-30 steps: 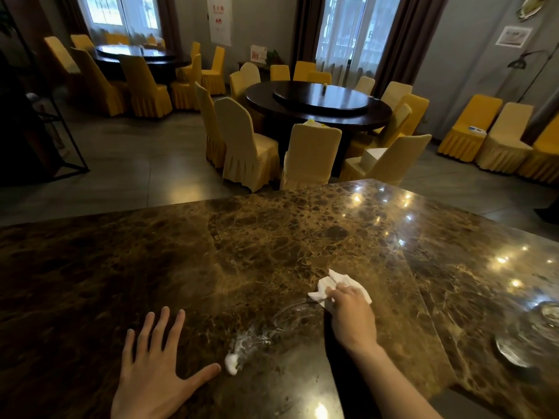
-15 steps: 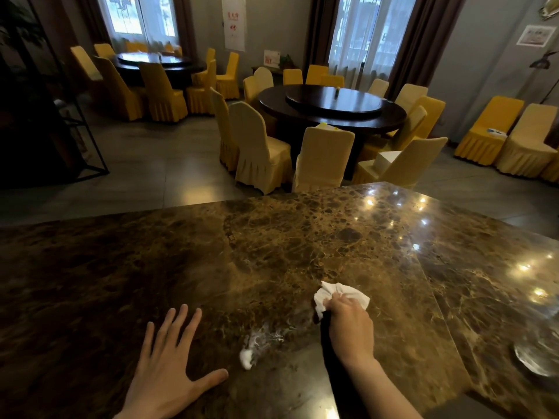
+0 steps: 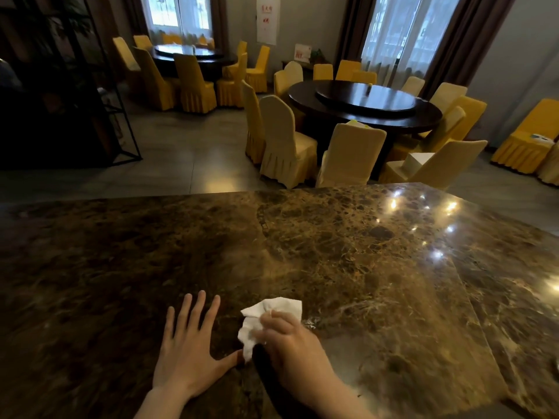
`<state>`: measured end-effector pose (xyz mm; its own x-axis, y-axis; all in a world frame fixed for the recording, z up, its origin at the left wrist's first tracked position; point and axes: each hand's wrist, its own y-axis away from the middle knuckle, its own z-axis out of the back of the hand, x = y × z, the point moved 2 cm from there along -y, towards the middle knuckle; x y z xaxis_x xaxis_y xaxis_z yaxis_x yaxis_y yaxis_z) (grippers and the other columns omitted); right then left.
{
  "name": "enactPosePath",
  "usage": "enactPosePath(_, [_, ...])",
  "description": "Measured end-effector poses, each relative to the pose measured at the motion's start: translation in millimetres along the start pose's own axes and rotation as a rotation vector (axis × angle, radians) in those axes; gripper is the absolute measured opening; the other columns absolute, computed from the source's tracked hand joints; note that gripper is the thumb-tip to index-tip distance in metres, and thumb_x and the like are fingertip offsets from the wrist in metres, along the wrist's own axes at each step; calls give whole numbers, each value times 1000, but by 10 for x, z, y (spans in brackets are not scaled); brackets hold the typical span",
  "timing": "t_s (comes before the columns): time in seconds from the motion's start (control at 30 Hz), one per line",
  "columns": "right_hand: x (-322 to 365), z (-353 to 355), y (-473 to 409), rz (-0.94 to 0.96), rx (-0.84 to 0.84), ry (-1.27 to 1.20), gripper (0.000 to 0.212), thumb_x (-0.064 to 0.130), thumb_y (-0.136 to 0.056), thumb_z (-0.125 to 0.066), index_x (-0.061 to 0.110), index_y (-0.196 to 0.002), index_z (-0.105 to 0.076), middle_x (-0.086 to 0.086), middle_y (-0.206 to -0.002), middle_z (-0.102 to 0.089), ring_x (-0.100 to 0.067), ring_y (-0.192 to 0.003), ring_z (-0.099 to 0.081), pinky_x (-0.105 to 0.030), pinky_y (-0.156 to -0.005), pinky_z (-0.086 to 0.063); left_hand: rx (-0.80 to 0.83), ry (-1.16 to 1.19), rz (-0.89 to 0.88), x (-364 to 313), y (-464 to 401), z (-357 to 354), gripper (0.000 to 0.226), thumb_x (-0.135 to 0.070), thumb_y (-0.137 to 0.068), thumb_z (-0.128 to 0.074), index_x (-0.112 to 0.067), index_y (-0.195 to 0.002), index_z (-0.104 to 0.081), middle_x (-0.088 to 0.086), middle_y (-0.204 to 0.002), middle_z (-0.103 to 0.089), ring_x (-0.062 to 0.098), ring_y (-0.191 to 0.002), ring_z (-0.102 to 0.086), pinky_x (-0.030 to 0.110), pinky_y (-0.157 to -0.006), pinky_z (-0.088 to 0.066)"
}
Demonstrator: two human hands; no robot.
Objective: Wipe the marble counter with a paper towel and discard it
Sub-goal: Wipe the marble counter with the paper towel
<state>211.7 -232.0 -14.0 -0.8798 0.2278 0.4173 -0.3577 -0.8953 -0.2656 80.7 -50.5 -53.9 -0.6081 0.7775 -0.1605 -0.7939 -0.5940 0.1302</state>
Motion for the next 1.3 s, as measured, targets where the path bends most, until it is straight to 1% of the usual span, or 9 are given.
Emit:
enactPosePath(0.1, [-34,-149,111,21,48,137,35,26,-88,-65,35,-122,-64,4,-143,-56,-21,-136,-47,-35,-93,-57,-15,6,-5,-6,-1,-11,128,-110,-53,-1,-34,-154,23,-4,-166,28,18,-150,34,53,-127,12])
enactPosePath(0.2, [-163,-79,158,-53,-4,173,28,25,-86,-67,37,-111,-70,9,-134,-62,-19,-126,-56,-35,-91,-56,-16,30,-2,-26,-20,-8,130,-111,-53,-5,-34,-154,22,-4,-167,26,19,-150,33,53,-127,13])
enactPosePath(0.37, [-558,243,145,-528,-124,138,15,25,-92,-60,25,-99,-74,8,-121,-64,-18,-115,-59,-34,-80,-54,-2,14,12,-19,-8,5,131,-112,-53,-6,-35,-154,26,-4,-166,30,20,-149,36,53,-126,17])
enactPosePath(0.6, [-221,44,175,-224,-12,59,6,33,-88,-69,29,-84,-70,16,-103,-64,-4,-114,-57,-20,-66,-46,-11,6,9,-13,-38,-1,131,-112,-52,-6,-36,-154,24,-4,-168,24,21,-151,32,54,-127,14])
enactPosePath(0.8, [-719,422,274,-620,-166,109,5,16,-76,-76,17,-75,-71,7,-98,-72,-21,-99,-65,-35,-70,-53,-5,22,16,-15,-25,-6,130,-112,-52,-8,-37,-153,23,-6,-166,26,19,-150,33,54,-126,13])
enactPosePath(0.9, [-688,389,194,-586,-127,121,18,7,-67,-77,19,-63,-64,5,-81,-66,-25,-88,-61,-36,-61,-47,11,19,24,-25,-39,9,131,-113,-50,-6,-38,-152,26,-6,-164,30,19,-149,35,54,-126,15])
enactPosePath(1.03, [-574,286,170,-384,-56,81,15,15,-74,-78,25,-77,-67,10,-84,-58,-17,-87,-54,-35,-64,-48,45,-1,31,-36,-44,38,130,-113,-47,-2,-39,-149,32,-5,-162,34,20,-149,34,53,-125,18])
enactPosePath(1.2, [-1026,656,164,-667,-391,54,17,3,-83,-74,17,-93,-75,1,-88,-59,-22,-86,-55,-35,-70,-46,74,-16,38,-67,-40,88,132,-112,-45,1,-36,-148,34,-4,-163,33,22,-150,32,54,-126,16])
enactPosePath(1.3, [-1333,793,218,-844,-348,150,21,1,-87,-67,13,-102,-76,-4,-98,-65,-28,-96,-55,-37,-73,-47,104,-38,43,-118,-66,92,133,-112,-44,1,-35,-147,35,-3,-164,33,22,-151,31,54,-126,14])
